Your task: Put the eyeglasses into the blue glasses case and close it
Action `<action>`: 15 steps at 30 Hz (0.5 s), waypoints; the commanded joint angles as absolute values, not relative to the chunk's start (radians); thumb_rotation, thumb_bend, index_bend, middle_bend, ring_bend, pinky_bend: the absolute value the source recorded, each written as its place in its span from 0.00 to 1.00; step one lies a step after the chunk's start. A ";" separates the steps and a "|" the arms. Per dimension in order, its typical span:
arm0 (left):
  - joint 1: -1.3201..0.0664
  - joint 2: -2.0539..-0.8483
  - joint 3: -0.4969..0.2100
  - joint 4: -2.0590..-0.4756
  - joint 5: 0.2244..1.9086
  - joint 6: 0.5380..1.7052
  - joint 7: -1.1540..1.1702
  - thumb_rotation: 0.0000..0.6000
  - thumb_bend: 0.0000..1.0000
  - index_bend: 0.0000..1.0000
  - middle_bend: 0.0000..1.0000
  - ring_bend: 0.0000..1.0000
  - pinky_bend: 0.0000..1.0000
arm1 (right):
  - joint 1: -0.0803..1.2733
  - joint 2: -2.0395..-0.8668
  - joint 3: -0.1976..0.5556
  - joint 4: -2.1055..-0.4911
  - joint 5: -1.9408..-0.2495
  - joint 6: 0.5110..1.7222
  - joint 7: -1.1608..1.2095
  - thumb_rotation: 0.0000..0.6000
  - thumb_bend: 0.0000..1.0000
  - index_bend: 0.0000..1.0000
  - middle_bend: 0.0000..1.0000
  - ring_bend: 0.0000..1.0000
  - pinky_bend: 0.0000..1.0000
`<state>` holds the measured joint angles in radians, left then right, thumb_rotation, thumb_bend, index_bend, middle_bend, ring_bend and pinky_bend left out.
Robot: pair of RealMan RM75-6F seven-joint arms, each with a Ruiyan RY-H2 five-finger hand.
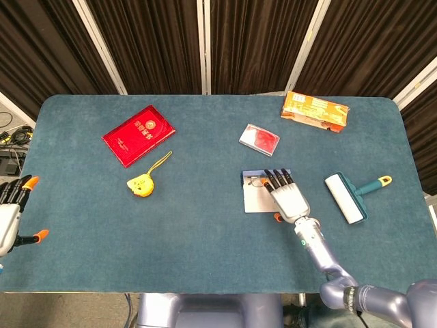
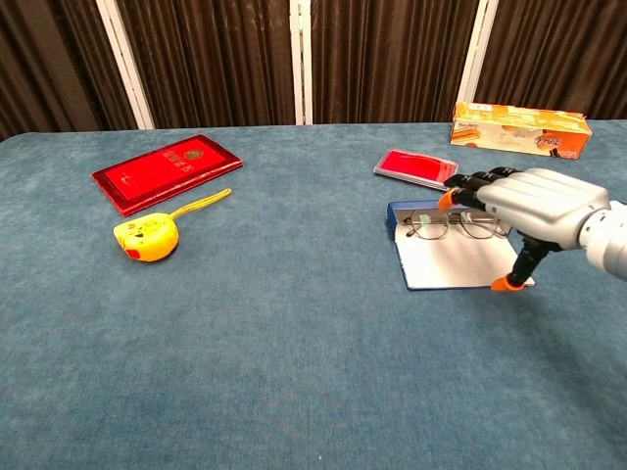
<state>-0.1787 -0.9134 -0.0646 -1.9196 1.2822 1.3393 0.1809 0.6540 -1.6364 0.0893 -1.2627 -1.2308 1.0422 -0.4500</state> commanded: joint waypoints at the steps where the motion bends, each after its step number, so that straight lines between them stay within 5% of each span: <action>1: -0.181 -0.914 -0.066 -1.917 1.277 1.335 0.181 1.00 0.00 0.00 0.00 0.00 0.00 | 0.659 -1.654 0.097 -1.242 -1.221 1.030 -0.461 1.00 0.00 0.20 0.00 0.00 0.00; 15: -0.185 -0.919 -0.069 -1.909 1.262 1.328 0.188 1.00 0.00 0.00 0.00 0.00 0.00 | 0.663 -1.694 0.108 -1.181 -1.222 1.007 -0.457 1.00 0.00 0.22 0.00 0.00 0.00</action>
